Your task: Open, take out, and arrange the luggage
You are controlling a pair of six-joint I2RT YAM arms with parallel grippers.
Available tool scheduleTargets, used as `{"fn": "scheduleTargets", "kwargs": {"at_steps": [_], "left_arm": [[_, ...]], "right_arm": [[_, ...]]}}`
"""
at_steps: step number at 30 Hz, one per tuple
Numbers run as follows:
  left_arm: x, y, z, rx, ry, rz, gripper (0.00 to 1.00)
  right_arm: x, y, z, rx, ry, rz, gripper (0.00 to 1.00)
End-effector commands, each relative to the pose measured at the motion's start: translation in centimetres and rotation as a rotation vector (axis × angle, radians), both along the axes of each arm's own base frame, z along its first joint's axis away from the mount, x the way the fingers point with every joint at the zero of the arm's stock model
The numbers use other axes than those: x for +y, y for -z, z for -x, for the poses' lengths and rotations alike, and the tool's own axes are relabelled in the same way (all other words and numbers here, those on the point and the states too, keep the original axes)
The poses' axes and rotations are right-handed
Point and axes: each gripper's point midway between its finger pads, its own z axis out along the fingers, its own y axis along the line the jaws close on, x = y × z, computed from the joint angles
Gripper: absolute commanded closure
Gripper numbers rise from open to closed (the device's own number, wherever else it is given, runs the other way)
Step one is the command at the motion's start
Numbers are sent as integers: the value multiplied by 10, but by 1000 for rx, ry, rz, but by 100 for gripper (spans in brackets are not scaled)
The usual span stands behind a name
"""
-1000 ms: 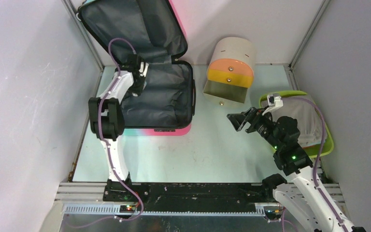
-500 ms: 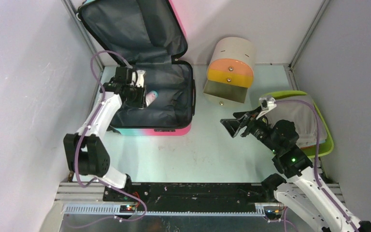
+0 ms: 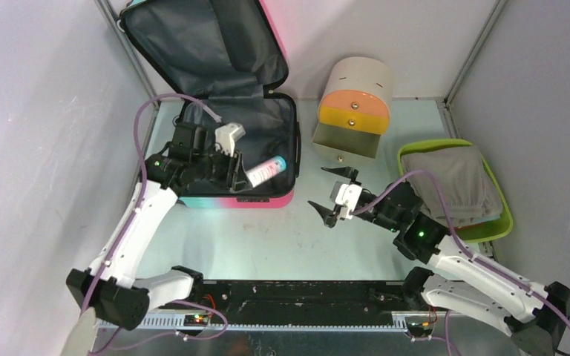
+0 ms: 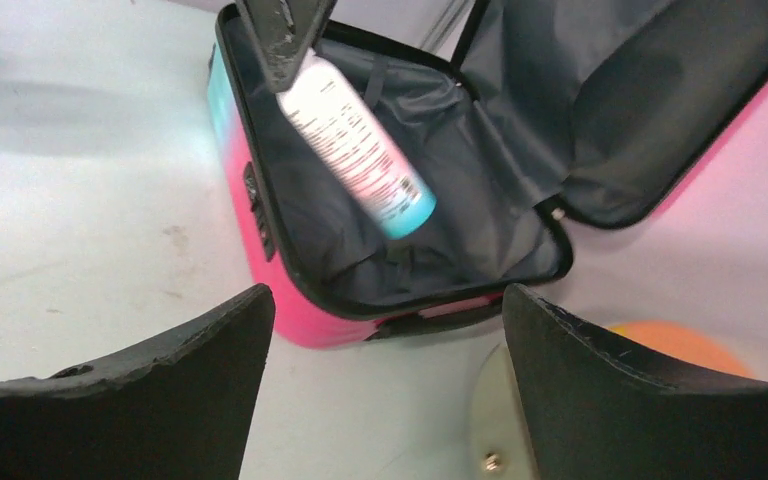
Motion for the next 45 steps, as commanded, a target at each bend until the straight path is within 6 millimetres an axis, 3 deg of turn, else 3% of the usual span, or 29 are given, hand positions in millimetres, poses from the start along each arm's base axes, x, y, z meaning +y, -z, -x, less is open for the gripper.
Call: {"fn": "scheduleTargets", "kwargs": {"at_steps": [1, 8, 15, 20, 24, 27, 29, 30, 32, 34, 35, 37, 42, 45], "left_arm": [[-34, -30, 44, -11, 145, 140, 98], [-60, -50, 82, 16, 248, 263, 98], [-76, -67, 92, 15, 300, 350, 98], [-81, -70, 95, 19, 322, 364, 99], [-82, -70, 96, 22, 327, 366, 98], [-82, -69, 95, 15, 324, 364, 96], [-79, -65, 92, 8, 303, 341, 85], [-78, -63, 91, 8, 295, 331, 81], [-74, -59, 87, -5, 272, 304, 60], [-70, -56, 83, -28, 246, 281, 28], [-67, -54, 79, -40, 221, 262, 7], [-57, -44, 70, -68, 163, 205, 1], [-17, -6, 46, -146, -20, 1, 0], [10, 15, 36, -187, -114, -129, 0]], "right_arm": [[18, -44, -3, -362, -59, 63, 15], [45, -30, -9, -427, -62, 209, 14], [69, -11, -11, -441, -85, 338, 16], [74, -1, -11, -445, -105, 401, 20], [75, 0, -13, -452, -100, 420, 31], [75, 0, -14, -431, -109, 407, 50], [72, 0, -17, -408, -107, 400, 67], [69, 2, -19, -402, -101, 407, 72], [63, 3, -27, -391, -76, 412, 77], [55, 1, -37, -351, -56, 382, 79], [44, 0, -51, -313, -21, 364, 79], [30, -2, -66, -281, 2, 338, 79], [-13, 3, -118, -238, 163, 346, 79], [-32, 18, -149, -184, 263, 362, 78]]}}
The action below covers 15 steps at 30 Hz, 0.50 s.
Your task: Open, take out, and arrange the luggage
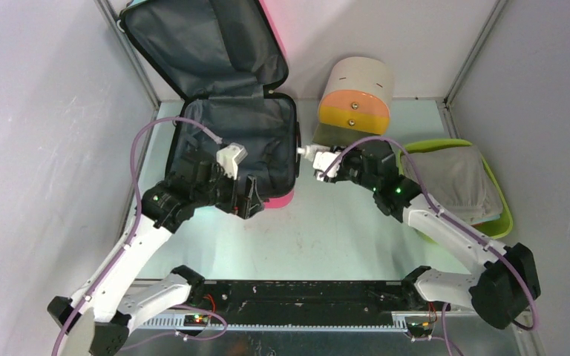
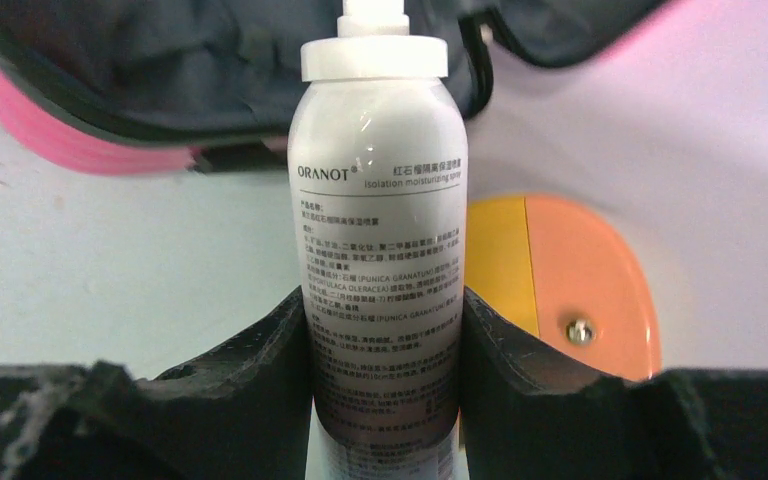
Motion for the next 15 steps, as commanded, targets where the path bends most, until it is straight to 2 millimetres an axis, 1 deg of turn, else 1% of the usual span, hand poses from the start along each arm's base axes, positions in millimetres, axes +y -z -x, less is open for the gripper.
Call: {"fn": "scheduleTargets", "kwargs": {"at_steps": [1, 2, 3, 4, 5, 6, 7, 8, 9, 10, 13, 15], "left_arm": [[53, 29, -26, -128, -192, -250, 0], [59, 33, -27, -133, -207, -282, 0], [69, 40, -29, -143, -229, -329, 0], [73, 41, -30, -158, -236, -348, 0], [80, 48, -32, -164, -259, -381, 0], [87, 54, -32, -173, -275, -409, 0], [89, 55, -34, -190, -287, -413, 0], [95, 59, -33, -202, -308, -427, 0], [96, 58, -35, -223, -322, -416, 0], [97, 60, -33, -232, -331, -406, 0], [96, 53, -36, -278, -347, -371, 0], [100, 49, -38, -300, -372, -372, 0]], "right_arm": [[-20, -31, -46, -48, 129, -97, 78], [-24, -16, -55, -10, 160, -69, 78], [-33, -15, -65, 8, 194, -60, 78], [-36, -2, -74, 37, 225, -34, 78], [-42, -1, -82, 47, 255, -28, 77], [-46, 10, -90, 67, 287, -8, 77], [-52, 9, -98, 69, 311, -11, 77], [-55, 19, -104, 89, 330, 0, 77], [-60, 23, -112, 108, 357, -4, 76], [-66, 27, -115, 127, 379, 3, 76], [-71, 45, -124, 175, 402, 31, 75], [-73, 56, -129, 180, 407, 62, 73]]}}
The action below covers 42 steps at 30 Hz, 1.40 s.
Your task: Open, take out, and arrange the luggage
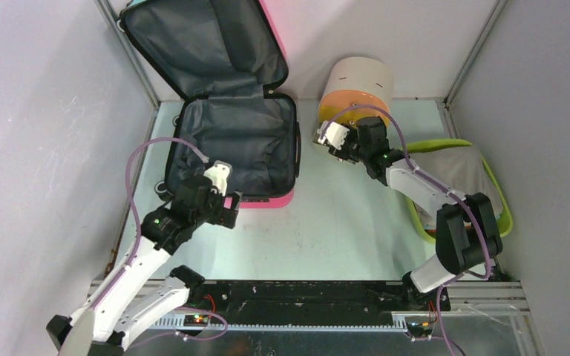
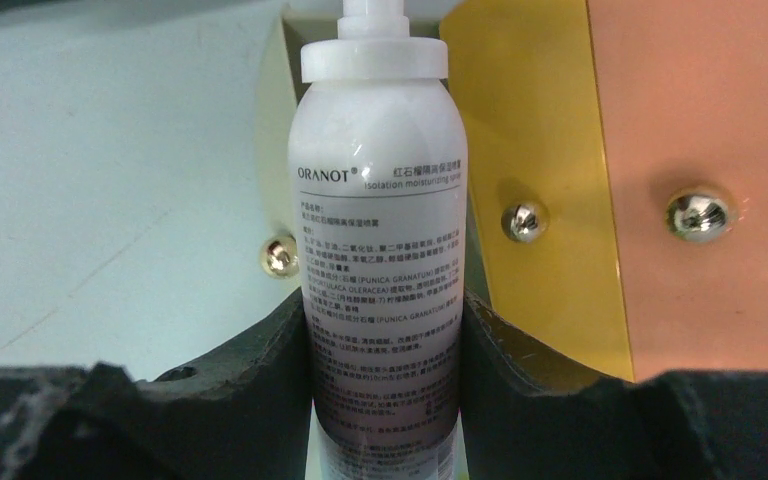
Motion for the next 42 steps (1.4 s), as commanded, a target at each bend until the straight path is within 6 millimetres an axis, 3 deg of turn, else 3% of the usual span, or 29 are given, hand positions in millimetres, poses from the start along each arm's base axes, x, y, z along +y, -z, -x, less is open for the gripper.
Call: {"fn": "scheduleTargets", "kwargs": {"at_steps": [1, 5, 9, 16, 21, 27, 32, 34, 37, 42], "left_arm": [[6, -29, -19, -163, -45, 10, 0], [2, -28, -20, -158, -27, 20, 0], [0, -25, -20, -140, -22, 15, 0], [0, -26, -19, -147, -19, 21, 0], [-3, -24, -20, -135, -7, 23, 0], [-3, -25, -18, -141, -6, 26, 0], [-2, -27, -17, -150, -8, 32, 0], [-2, -28, -17, -152, -7, 34, 0], [-3, -28, -17, -153, -5, 36, 0], [-3, -29, -16, -157, -1, 41, 0]], "right_arm": [[-4, -21, -25, -59, 49, 0, 72], [-9, -2, -38, -38, 54, 79, 65], [-17, 4, -52, -31, 80, 101, 63], [-24, 19, -55, 4, 102, 130, 49], [-29, 6, -59, -38, 123, 139, 36], [-31, -13, -55, -62, 130, 141, 32], [-14, -19, -33, -8, 42, 85, 40], [-5, -13, -22, 42, -8, 56, 50], [5, 5, -8, 130, -63, 38, 70], [18, 34, 11, 240, -154, 46, 79]]}}
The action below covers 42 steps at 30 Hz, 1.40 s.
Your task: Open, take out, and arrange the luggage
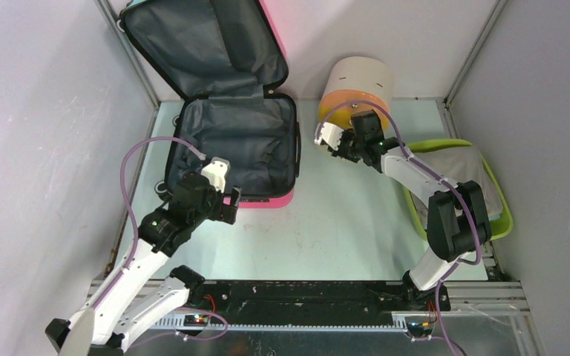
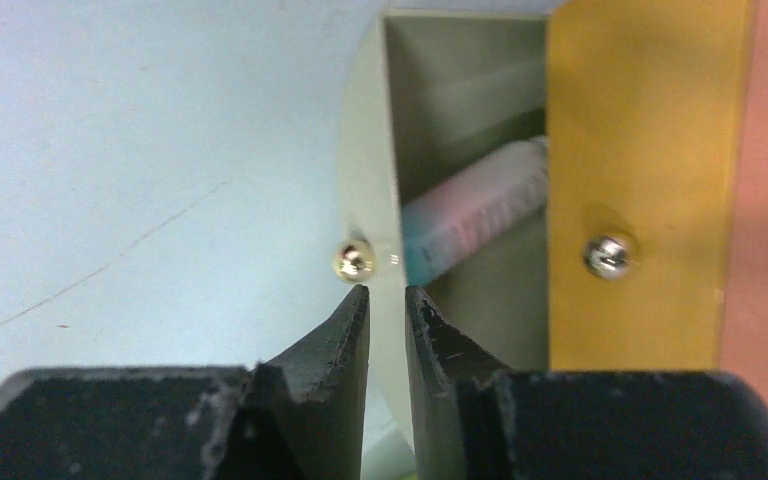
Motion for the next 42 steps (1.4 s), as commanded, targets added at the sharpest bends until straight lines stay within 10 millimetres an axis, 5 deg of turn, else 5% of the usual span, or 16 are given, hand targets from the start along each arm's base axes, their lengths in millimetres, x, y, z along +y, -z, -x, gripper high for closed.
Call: {"fn": "scheduleTargets", "kwargs": {"at_steps": [1, 10, 21, 31, 42], "left_arm": [[-4, -10, -4, -52, 16, 20, 0], [-5, -11, -4, -52, 21, 24, 0], [-6, -11, -4, -47, 26, 24, 0], [-7, -6, -5, -27, 29, 14, 0], [-7, -3, -6, -12, 28, 4, 0]], "right_arm": [[20, 15, 20, 114, -107, -31, 79], [22, 45, 20, 161, -127, 22, 79], [-9, 55, -33, 1, 25, 138, 78], [-27, 46, -80, -183, 142, 175, 79], [-40, 35, -109, -307, 203, 170, 79]]}}
